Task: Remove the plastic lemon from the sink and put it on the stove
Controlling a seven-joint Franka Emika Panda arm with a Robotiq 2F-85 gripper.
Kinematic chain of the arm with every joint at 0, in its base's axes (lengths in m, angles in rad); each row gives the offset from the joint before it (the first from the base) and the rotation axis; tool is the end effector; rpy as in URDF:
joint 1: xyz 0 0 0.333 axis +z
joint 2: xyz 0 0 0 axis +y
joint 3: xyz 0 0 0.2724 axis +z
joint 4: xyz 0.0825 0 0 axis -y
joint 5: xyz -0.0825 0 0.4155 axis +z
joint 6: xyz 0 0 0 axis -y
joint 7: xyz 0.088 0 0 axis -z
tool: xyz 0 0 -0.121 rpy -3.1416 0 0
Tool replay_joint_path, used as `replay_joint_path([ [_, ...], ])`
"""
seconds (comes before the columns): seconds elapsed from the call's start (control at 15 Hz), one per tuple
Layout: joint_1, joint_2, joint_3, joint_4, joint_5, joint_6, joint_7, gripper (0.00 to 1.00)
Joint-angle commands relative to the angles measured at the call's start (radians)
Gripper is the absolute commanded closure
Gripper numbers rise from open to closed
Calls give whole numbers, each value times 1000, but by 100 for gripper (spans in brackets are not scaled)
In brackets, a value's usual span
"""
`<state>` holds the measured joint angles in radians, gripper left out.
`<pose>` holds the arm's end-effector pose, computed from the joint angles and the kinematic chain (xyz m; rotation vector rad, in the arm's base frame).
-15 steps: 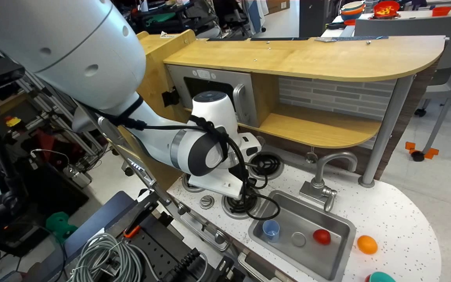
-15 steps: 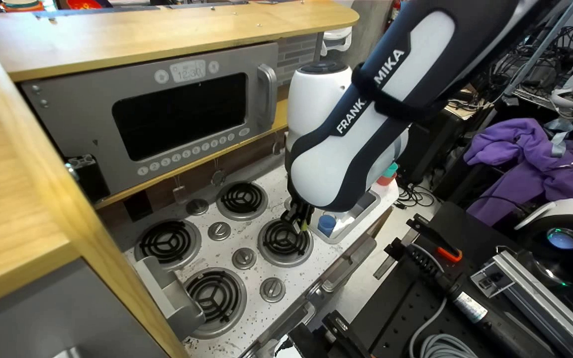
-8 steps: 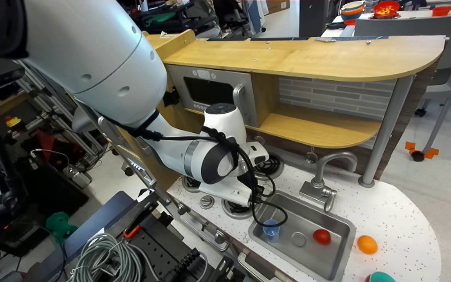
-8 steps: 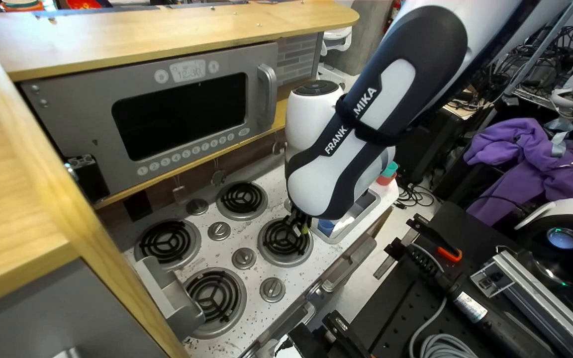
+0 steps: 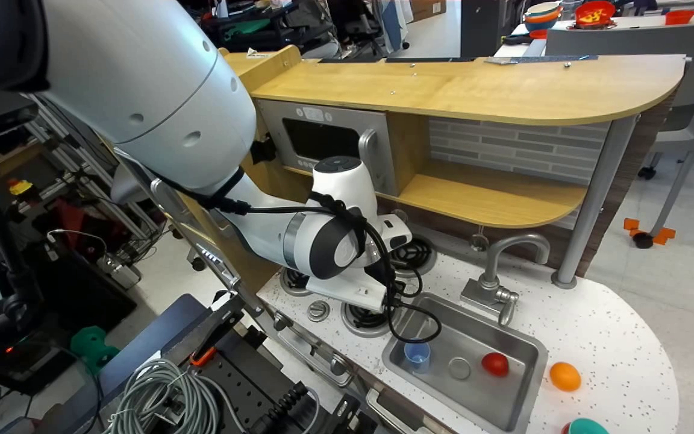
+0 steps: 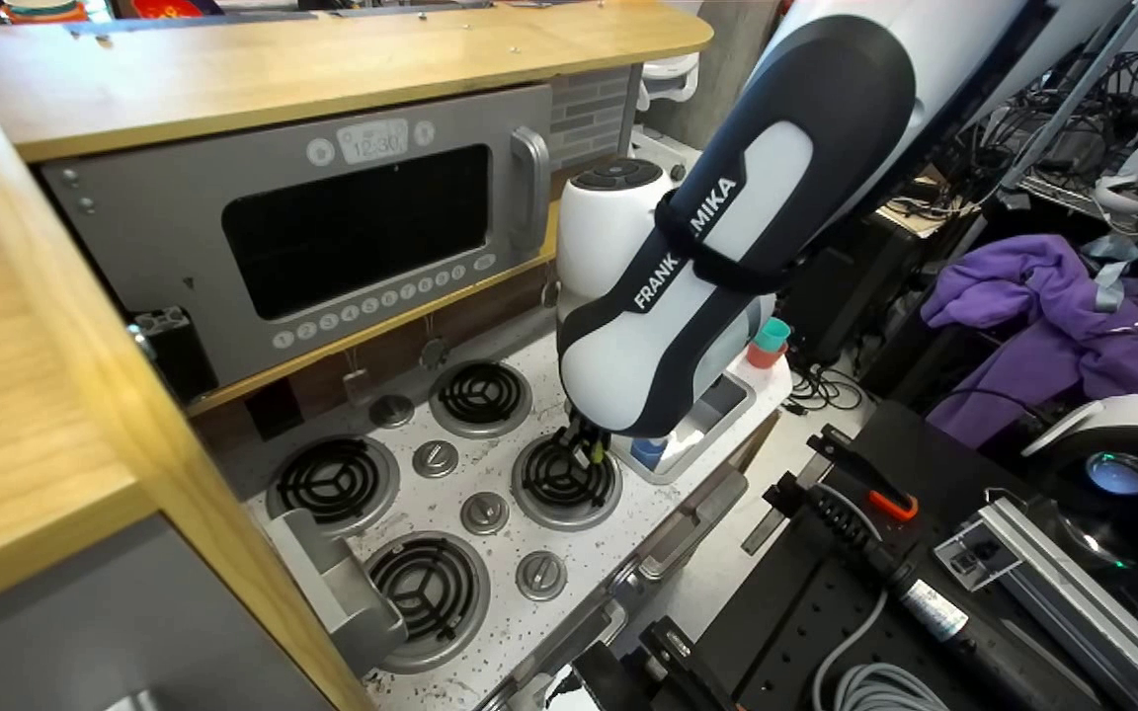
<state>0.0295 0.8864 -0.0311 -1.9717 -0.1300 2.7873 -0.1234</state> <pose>0.5376 0.0010 -0.0614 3.0536 0.3929 -0.1163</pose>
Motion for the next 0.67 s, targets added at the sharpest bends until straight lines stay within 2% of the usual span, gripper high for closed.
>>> replay_joint_path([
  [0.0,33,17,-19,-15,-22,17,24,87],
  [0.13,42,11,-24,-28,-25,21,29,87],
  [0.2,51,11,-30,-33,-26,25,38,71],
  [0.27,56,9,-33,-39,-27,25,40,38],
  [0.4,67,3,-38,-47,-28,27,46,37],
  [0.6,56,-25,-35,-69,-16,22,47,16],
])
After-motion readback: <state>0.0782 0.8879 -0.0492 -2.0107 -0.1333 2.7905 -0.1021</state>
